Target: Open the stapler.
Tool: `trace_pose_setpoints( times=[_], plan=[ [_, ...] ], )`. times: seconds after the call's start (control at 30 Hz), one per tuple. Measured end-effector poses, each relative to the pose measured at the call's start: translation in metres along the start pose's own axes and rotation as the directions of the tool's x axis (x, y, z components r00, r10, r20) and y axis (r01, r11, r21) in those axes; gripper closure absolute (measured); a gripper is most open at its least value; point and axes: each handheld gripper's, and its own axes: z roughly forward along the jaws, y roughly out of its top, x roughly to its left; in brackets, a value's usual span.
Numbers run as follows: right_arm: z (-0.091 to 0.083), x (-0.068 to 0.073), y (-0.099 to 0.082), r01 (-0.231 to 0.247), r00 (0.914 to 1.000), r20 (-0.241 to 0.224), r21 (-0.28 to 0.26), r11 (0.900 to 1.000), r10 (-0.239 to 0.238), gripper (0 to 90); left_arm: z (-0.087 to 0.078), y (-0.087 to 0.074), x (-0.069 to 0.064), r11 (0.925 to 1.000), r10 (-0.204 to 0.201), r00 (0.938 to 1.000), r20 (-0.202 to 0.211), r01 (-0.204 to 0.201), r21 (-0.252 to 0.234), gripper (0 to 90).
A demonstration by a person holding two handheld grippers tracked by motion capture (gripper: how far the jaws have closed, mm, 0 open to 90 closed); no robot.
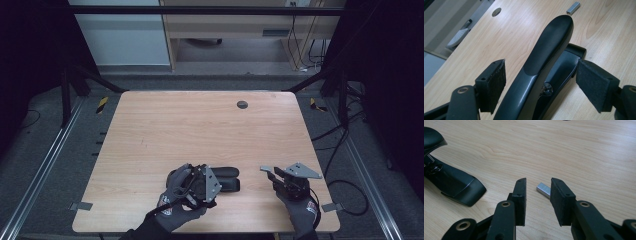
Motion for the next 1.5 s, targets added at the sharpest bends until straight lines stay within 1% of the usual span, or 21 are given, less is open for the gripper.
trace_pose_setpoints(
  times=[0.3,0.33,0.43,0.47,0.5,0.57,0.87,0.93,1.1,1.13,1.27,1.33,1.5],
  plan=[
    [0.001,0.000,0.000,0.008,1.0000,-0.001,-0.005,1.0000,-0.008,67.4,0.005,0.006,-0.005,0.9996,0.026,0.9996,-0.007,-0.026,0.013,23.4],
    [0.000,0.001,0.000,-0.001,1.0000,-0.006,-0.002,1.0000,0.001,67.7,0.007,0.007,-0.006,0.9994,0.030,0.9995,-0.009,-0.030,0.016,23.4],
    [0.000,0.002,0.000,-0.003,1.0000,-0.008,-0.001,1.0000,0.003,67.8,0.009,0.007,-0.007,0.9992,0.034,0.9994,-0.011,-0.033,0.020,23.3],
    [0.001,0.002,0.000,0.004,1.0000,-0.006,0.000,1.0000,-0.004,67.9,0.009,0.008,-0.007,0.9991,0.036,0.9993,-0.010,-0.036,0.023,23.2],
    [0.001,0.002,0.000,0.003,1.0000,-0.006,0.000,1.0000,-0.003,67.9,0.011,0.008,-0.008,0.9986,0.044,0.9989,-0.013,-0.044,0.029,23.1],
    [0.001,0.002,0.000,0.004,1.0000,-0.007,-0.001,1.0000,-0.004,68.1,0.012,0.009,-0.008,0.9983,0.048,0.9988,-0.012,-0.048,0.034,23.1],
    [0.001,0.003,0.000,-0.004,0.9999,-0.014,0.003,1.0000,0.004,68.4,0.019,0.010,-0.011,0.9967,0.065,0.9978,-0.009,-0.065,0.049,23.1],
    [0.002,0.003,0.000,0.004,0.9999,-0.016,0.000,1.0000,-0.004,68.7,0.021,0.010,-0.012,0.9962,0.071,0.9974,-0.011,-0.070,0.052,23.1],
    [0.002,0.005,0.000,-0.001,0.9998,-0.019,0.001,1.0000,0.001,69.2,0.024,0.011,-0.013,0.9947,0.083,0.9964,-0.013,-0.082,0.062,23.1],
    [0.002,0.004,0.000,0.005,0.9998,-0.021,0.000,1.0000,-0.005,69.5,0.025,0.012,-0.014,0.9941,0.088,0.9960,-0.014,-0.087,0.064,23.1],
    [0.003,0.006,0.000,-0.001,0.9996,-0.030,0.007,1.0000,0.001,71.2,0.027,0.014,-0.015,0.9939,0.092,0.9956,-0.016,-0.091,0.063,23.1],
    [0.003,0.006,0.000,0.005,0.9995,-0.033,0.004,1.0000,-0.004,71.6,0.028,0.014,-0.015,0.9938,0.093,0.9955,-0.015,-0.092,0.063,23.1],
    [0.003,0.008,0.001,0.006,0.9990,-0.044,0.001,1.0000,-0.006,75.3,0.031,0.015,-0.016,0.9915,0.108,0.9940,-0.017,-0.106,0.075,23.1]
  ],
)
